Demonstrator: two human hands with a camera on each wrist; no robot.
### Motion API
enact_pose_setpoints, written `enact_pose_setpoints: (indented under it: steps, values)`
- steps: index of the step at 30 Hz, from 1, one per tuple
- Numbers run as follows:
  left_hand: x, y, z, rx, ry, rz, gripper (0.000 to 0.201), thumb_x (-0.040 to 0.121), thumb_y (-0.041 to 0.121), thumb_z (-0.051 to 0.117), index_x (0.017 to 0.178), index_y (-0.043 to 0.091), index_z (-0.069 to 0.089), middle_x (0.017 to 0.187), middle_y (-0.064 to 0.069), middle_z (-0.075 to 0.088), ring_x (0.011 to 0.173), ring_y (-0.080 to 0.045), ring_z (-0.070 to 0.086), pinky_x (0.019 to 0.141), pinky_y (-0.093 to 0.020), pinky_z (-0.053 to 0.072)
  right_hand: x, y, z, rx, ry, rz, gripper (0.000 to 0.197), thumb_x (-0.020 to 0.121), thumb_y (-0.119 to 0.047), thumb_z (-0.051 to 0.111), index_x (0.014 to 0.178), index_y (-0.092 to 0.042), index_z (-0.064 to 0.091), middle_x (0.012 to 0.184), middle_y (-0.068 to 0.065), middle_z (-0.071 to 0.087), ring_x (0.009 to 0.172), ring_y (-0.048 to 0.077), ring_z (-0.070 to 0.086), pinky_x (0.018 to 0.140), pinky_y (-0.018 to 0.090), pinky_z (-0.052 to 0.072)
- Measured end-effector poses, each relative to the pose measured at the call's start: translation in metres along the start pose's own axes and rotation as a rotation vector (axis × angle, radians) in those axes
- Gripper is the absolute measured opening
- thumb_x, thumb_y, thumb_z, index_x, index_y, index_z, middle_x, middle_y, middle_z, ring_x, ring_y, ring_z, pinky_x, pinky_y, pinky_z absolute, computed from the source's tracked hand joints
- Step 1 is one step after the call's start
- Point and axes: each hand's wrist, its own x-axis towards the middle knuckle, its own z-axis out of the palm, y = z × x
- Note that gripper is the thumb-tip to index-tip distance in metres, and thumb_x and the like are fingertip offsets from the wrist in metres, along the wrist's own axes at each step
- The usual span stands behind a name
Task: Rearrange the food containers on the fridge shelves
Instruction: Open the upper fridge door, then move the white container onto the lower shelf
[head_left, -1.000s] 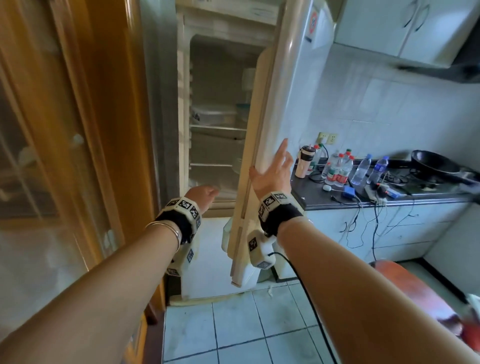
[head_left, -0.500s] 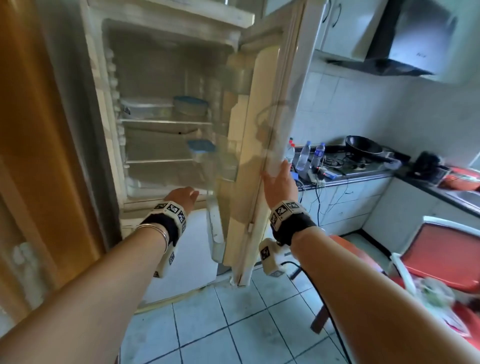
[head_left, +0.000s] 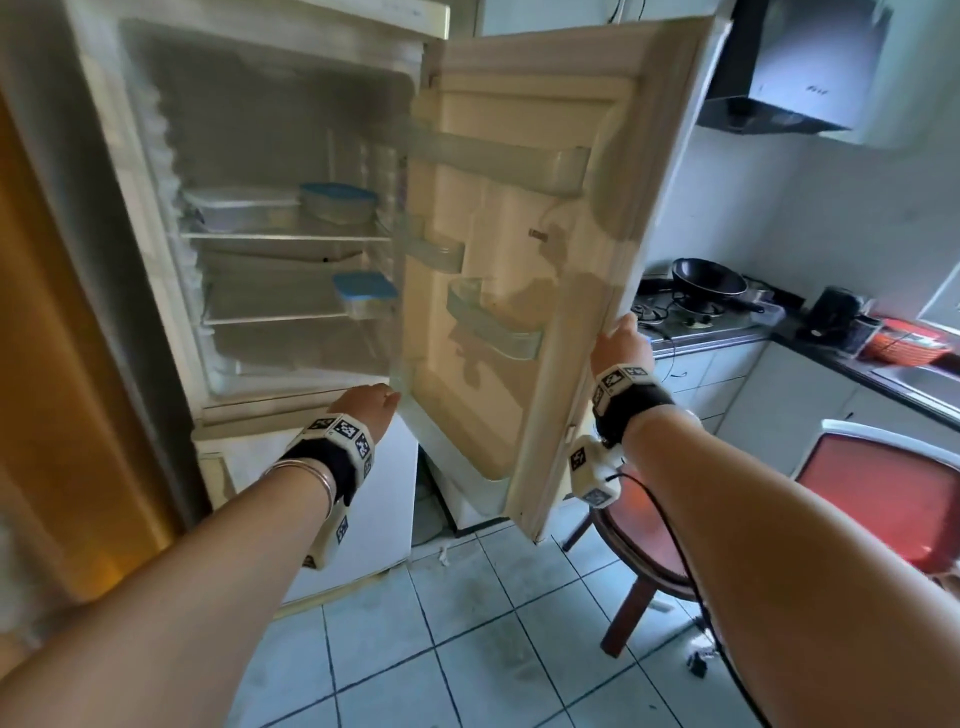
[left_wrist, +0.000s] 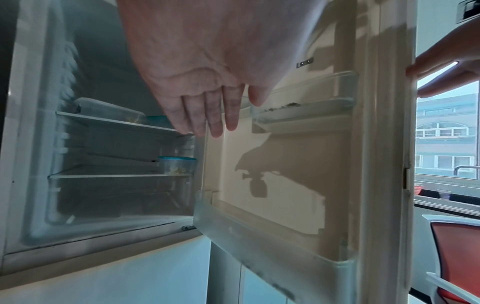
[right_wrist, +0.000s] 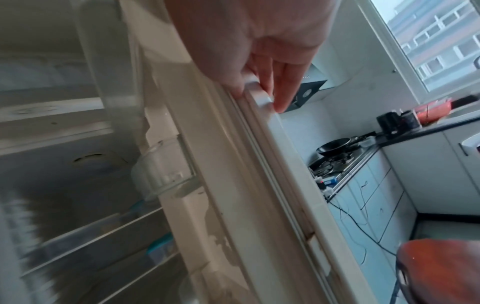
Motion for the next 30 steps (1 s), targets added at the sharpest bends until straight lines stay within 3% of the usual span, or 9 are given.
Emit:
enact_pose_setpoints:
  steps: [2, 8, 11, 14, 20, 25, 30]
  values:
    - [-0.001, -0.002, 0.002, -0.008, 0.015, 0.027, 0.045, 0.101, 0.028, 0.026, 0.134, 0.009, 0.051, 0.142, -0.013, 0.050, 0.128, -0.029, 0.049, 0.107, -0.034, 0.037, 0.007, 0.001, -0.003, -0.049, -0.016, 0.029, 0.047, 0.095, -0.003, 0.034, 0.141, 0.002, 0.026, 0.134, 0.023, 0.050, 0.125, 0.034, 0.050, 0.101, 0.038, 0.042]
    - [0.000, -0.014, 0.002, -0.012, 0.035, 0.017, 0.042, 0.100, 0.028, 0.030, 0.130, 0.012, 0.055, 0.137, -0.012, 0.055, 0.124, -0.029, 0.052, 0.104, -0.036, 0.040, 0.008, 0.001, 0.006, 0.032, 0.013, 0.069, 0.074, 0.089, -0.016, 0.048, 0.149, -0.002, 0.008, 0.151, 0.014, 0.033, 0.134, 0.033, 0.040, 0.109, 0.040, 0.036]
    - [0.003, -0.016, -0.004, -0.025, 0.038, 0.010, 0.041, 0.099, 0.028, 0.029, 0.121, 0.008, 0.058, 0.124, -0.019, 0.062, 0.111, -0.033, 0.058, 0.095, -0.036, 0.044, -0.012, -0.006, 0.016, -0.103, 0.072, -0.032, 0.077, 0.092, -0.028, 0.045, 0.151, -0.010, 0.000, 0.161, 0.009, 0.007, 0.145, 0.030, 0.020, 0.118, 0.044, 0.026]
    - [0.006, -0.026, -0.009, -0.006, 0.061, 0.018, 0.041, 0.099, 0.028, 0.029, 0.120, 0.007, 0.058, 0.120, -0.020, 0.064, 0.108, -0.035, 0.059, 0.092, -0.036, 0.045, -0.037, -0.032, 0.040, -0.236, 0.019, -0.188, 0.076, 0.092, -0.024, 0.042, 0.152, -0.019, -0.004, 0.161, 0.006, -0.006, 0.148, 0.031, 0.002, 0.121, 0.047, 0.012]
    - [0.011, -0.074, -0.029, 0.083, 0.055, -0.020, 0.041, 0.098, 0.024, 0.030, 0.125, 0.006, 0.055, 0.121, -0.018, 0.063, 0.110, -0.033, 0.059, 0.091, -0.036, 0.045, -0.071, -0.094, 0.111, -0.305, -0.213, -0.373, 0.058, 0.090, -0.021, 0.043, 0.146, -0.019, 0.027, 0.160, -0.001, 0.010, 0.146, 0.032, 0.012, 0.118, 0.048, 0.020]
    - [0.018, -0.134, -0.052, 0.138, 0.033, -0.057, 0.036, 0.097, 0.021, 0.031, 0.121, 0.006, 0.054, 0.124, -0.018, 0.060, 0.113, -0.034, 0.057, 0.094, -0.037, 0.045, -0.096, -0.132, 0.179, -0.409, -0.379, -0.477, 0.053, 0.093, -0.025, 0.043, 0.144, -0.020, 0.032, 0.158, -0.001, 0.016, 0.145, 0.030, 0.015, 0.118, 0.045, 0.020]
    - [0.029, -0.189, -0.059, 0.161, -0.016, -0.138, 0.038, 0.097, 0.021, 0.033, 0.127, 0.005, 0.050, 0.129, -0.018, 0.056, 0.117, -0.034, 0.055, 0.099, -0.039, 0.044, -0.110, -0.162, 0.244, -0.608, -0.531, -0.609, 0.046, 0.093, -0.027, 0.039, 0.138, -0.018, 0.040, 0.150, 0.001, 0.031, 0.140, 0.029, 0.024, 0.115, 0.046, 0.026]
